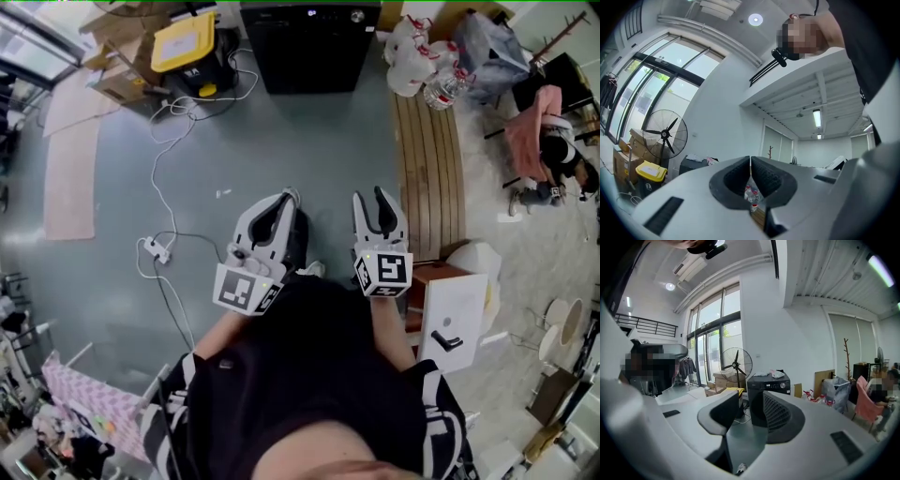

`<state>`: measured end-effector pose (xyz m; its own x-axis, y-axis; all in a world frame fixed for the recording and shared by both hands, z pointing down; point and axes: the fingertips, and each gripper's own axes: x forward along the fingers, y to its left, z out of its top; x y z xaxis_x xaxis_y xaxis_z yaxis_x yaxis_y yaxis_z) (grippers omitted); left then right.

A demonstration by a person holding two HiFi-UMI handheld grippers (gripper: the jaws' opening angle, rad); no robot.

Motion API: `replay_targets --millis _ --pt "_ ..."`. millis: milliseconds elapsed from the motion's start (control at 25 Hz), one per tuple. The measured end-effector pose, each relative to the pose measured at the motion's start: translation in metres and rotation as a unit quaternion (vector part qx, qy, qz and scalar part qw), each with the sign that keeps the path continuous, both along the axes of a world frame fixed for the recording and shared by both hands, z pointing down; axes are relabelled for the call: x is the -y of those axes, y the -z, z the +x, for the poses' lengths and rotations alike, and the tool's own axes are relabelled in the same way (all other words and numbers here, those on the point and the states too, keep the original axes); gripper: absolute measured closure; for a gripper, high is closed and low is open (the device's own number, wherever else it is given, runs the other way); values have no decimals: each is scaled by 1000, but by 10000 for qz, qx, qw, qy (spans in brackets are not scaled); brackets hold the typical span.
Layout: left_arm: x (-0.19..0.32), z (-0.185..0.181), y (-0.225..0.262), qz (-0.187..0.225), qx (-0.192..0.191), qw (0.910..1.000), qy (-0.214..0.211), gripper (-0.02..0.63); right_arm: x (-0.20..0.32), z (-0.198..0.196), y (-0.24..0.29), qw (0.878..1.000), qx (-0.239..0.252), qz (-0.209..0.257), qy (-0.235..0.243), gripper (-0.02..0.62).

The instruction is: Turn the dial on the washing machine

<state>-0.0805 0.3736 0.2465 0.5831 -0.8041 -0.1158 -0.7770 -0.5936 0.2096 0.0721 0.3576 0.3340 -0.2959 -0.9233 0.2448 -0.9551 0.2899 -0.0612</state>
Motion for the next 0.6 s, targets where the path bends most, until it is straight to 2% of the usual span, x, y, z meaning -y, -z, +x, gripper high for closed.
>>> replay_targets --millis 360,600 --pt "203 -19 7 -8 -61 9998 -167 578 201 -13 13 9995 -199 176 -153 419" --pt "297 -31 12 93 -7 9997 -208 578 313 -14 20 9986 -244 348 -323 416"
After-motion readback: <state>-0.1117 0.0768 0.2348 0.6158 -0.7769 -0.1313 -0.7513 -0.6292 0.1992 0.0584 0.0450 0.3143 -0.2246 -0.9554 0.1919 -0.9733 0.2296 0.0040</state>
